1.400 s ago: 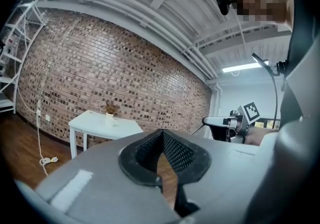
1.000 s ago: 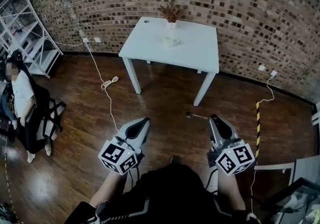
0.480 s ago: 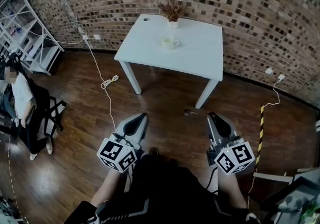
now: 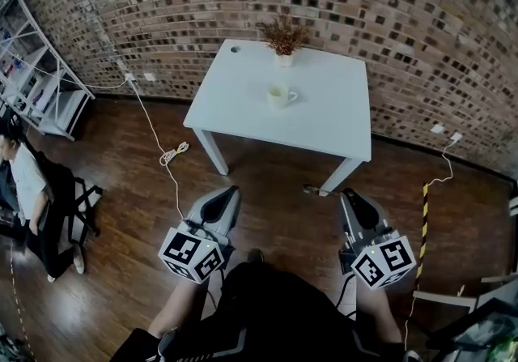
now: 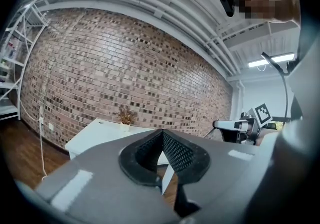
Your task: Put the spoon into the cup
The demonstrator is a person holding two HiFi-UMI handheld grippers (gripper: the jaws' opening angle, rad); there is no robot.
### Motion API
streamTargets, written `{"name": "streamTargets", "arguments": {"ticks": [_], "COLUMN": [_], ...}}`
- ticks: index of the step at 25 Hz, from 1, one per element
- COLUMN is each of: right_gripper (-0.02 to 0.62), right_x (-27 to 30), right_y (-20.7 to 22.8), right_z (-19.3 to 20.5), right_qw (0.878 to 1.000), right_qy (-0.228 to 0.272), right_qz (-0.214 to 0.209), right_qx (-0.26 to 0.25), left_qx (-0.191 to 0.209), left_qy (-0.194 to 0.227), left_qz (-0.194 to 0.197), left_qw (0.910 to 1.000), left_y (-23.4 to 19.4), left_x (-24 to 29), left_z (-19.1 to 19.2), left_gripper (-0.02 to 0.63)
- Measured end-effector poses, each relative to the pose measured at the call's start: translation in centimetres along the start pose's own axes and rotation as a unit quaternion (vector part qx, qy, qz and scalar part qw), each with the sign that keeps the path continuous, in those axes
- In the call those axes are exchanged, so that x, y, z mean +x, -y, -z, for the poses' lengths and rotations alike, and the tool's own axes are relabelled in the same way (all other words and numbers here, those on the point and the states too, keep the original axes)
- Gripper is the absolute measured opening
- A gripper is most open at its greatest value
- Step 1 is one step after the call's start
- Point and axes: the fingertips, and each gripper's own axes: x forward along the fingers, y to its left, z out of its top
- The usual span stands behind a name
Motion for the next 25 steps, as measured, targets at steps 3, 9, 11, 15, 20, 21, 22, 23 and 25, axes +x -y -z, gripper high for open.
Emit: {"name": "streamTargets", "arguments": {"ticks": [3,9,11,15,20,21,22,23,25], "right_gripper": [0.055,0.055,0.055,0.055,0.055,0.055,0.055,0.055,0.055], "right_x": [3.2,9.1,10.6,13.5,16.6,17.1,17.6,18.2,19.2], "right_y": [-0.1,-0.6,-0.6,1.0,4.1,4.8,5.5,6.1,7.1], "right_z": [-0.2,-0.8,-0.6,-0.1,-1.9,-2.5,-3.0,-3.5,-4.3], "right_qw": [1.000,1.000,1.000,1.000,0.999,0.999,0.999,0.999,0.999], "right_qy": [-0.001,0.002,-0.004,-0.021,-0.011,-0.010,-0.007,-0.004,0.001], "right_qz": [0.005,0.001,-0.005,-0.010,-0.031,-0.033,-0.036,-0.040,-0.048], "right_qx": [0.002,-0.006,-0.005,-0.009,-0.004,-0.005,-0.004,-0.003,-0.003], "left_qx": [-0.003,0.000,0.002,-0.007,-0.006,-0.002,0.004,0.011,0.019], "left_qy": [-0.003,-0.018,-0.022,-0.016,-0.018,-0.017,-0.017,-0.018,-0.018], "left_qz": [0.002,0.012,0.013,0.010,-0.013,-0.015,-0.019,-0.022,-0.030], "left_qw": [1.0000,0.9998,0.9997,0.9998,0.9997,0.9997,0.9997,0.9995,0.9992], "left_y": [-3.4,-8.0,-8.9,-10.4,-11.1,-11.0,-11.1,-11.3,-11.8], "left_x": [1.2,3.7,4.5,6.8,9.9,10.7,11.6,12.4,14.0], "left_z": [-0.6,-0.8,-0.7,-1.0,-2.3,-2.7,-3.1,-3.6,-4.3], "left_gripper": [-0.006,-0.006,-0.006,-0.006,-0.006,-0.006,-0.006,-0.006,-0.006]}}
